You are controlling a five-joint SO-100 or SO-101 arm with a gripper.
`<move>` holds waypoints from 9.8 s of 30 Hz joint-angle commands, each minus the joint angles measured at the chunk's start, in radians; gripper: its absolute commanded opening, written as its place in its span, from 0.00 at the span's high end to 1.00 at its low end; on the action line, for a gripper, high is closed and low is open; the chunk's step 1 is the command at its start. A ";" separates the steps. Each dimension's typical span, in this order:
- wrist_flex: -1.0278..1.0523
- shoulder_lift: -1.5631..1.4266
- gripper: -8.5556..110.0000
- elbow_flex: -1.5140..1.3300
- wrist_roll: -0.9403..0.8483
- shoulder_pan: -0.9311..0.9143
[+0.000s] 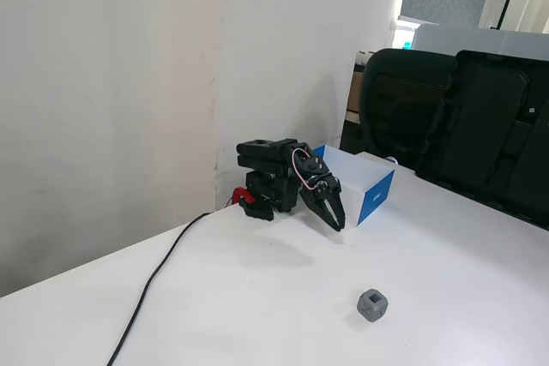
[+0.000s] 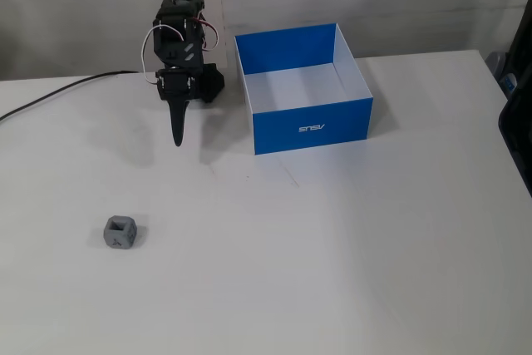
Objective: Grasp the gray block and put it in the box.
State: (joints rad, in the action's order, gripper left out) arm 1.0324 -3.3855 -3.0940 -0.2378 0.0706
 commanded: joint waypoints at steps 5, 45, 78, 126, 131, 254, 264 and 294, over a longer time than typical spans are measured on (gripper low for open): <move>-0.008 -0.009 0.93 -0.064 0.245 0.084; -0.143 -0.008 0.93 -0.064 0.376 0.164; -0.253 -0.006 0.74 -0.011 0.603 0.265; -0.232 1.085 0.71 0.726 0.594 0.207; -0.238 1.150 0.67 0.816 0.557 0.147; 0.853 2.757 0.93 2.930 0.535 0.233; 0.853 2.735 0.93 2.887 0.535 0.238; 0.853 2.548 0.93 2.643 0.537 0.219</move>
State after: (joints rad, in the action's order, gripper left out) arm 1.8408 -0.6949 -0.4157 0.3022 0.3053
